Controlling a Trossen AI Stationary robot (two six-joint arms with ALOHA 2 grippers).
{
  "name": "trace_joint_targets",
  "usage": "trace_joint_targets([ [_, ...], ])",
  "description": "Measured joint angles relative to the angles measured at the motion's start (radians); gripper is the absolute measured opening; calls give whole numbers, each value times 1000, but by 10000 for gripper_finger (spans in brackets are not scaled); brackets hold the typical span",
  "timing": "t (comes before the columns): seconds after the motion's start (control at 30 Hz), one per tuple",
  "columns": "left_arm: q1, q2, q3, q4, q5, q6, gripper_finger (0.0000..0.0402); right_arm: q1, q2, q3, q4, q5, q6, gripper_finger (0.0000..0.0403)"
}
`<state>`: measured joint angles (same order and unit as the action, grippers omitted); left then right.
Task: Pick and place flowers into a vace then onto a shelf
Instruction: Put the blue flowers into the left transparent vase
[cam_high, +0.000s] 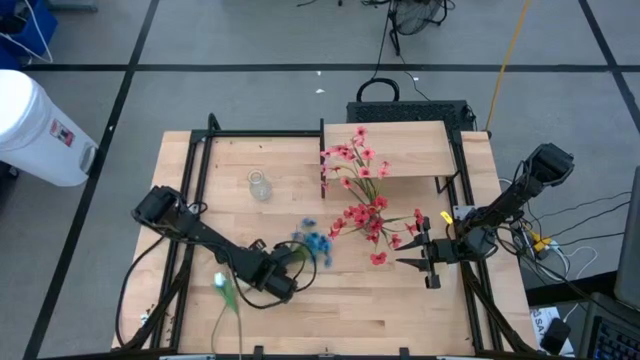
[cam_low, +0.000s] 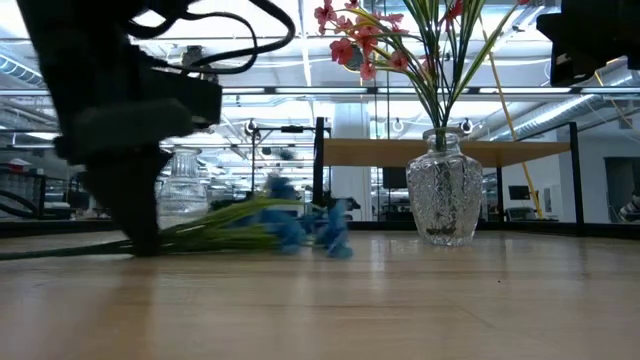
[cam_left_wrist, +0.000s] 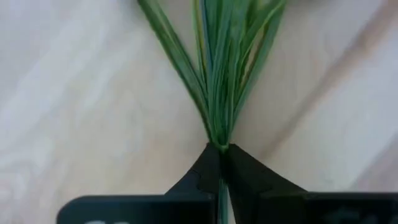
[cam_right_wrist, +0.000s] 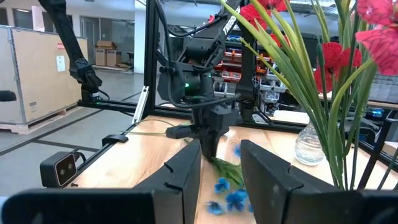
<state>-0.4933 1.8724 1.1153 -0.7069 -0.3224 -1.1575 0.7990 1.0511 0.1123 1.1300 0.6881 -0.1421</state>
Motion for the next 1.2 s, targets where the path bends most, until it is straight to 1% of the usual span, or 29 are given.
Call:
trace_joint_targets([
  [0.1, 0, -39, -3, -3, -70, 2, 15, 0, 0, 0, -7, 0, 0, 105],
  [0.17, -4, -81, -3, -2, -123, 8, 9, 0, 0, 0, -6, 0, 0, 105],
  [0.27, -21, -152, -3, -10, -203, 34, 10, 0, 0, 0, -6, 0, 0, 105],
  [0.37, -44, -244, -1, -42, -319, 33, 8, 0, 0, 0, -7, 0, 0, 105],
  [0.43, -66, -303, -1, -77, -450, 30, 8, 0, 0, 0, -6, 0, 1, 105],
  [0.5, -90, -358, -1, -86, -611, 41, 9, 0, 0, 0, -11, 0, 9, 105],
  [0.57, -112, -409, -1, -83, -765, 80, 12, 0, 0, 0, -13, 0, 19, 105],
  [0.63, -127, -449, -1, -80, -895, 136, 9, 0, 0, 0, -17, 0, 23, 105],
  [0.77, -138, -505, 0, -82, -1096, 239, 8, 0, 0, 0, -21, 0, 23, 105],
  [0.83, -130, -526, 0, -85, -1173, 276, 13, 0, 0, 0, -21, 0, 23, 105],
  [0.9, -109, -532, 0, -99, -1229, 290, 14, 0, 0, 0, -21, 0, 23, 105],
  [1.0, -61, -541, 0, -169, -1238, 272, 7, 0, 0, 0, -21, 0, 23, 105],
  [1.07, -19, -548, 0, -238, -1232, 213, 8, 0, 0, 0, -21, 0, 23, 105],
  [1.2, 43, -545, 0, -371, -1238, 37, 7, 0, 0, 0, -22, 0, 23, 105],
])
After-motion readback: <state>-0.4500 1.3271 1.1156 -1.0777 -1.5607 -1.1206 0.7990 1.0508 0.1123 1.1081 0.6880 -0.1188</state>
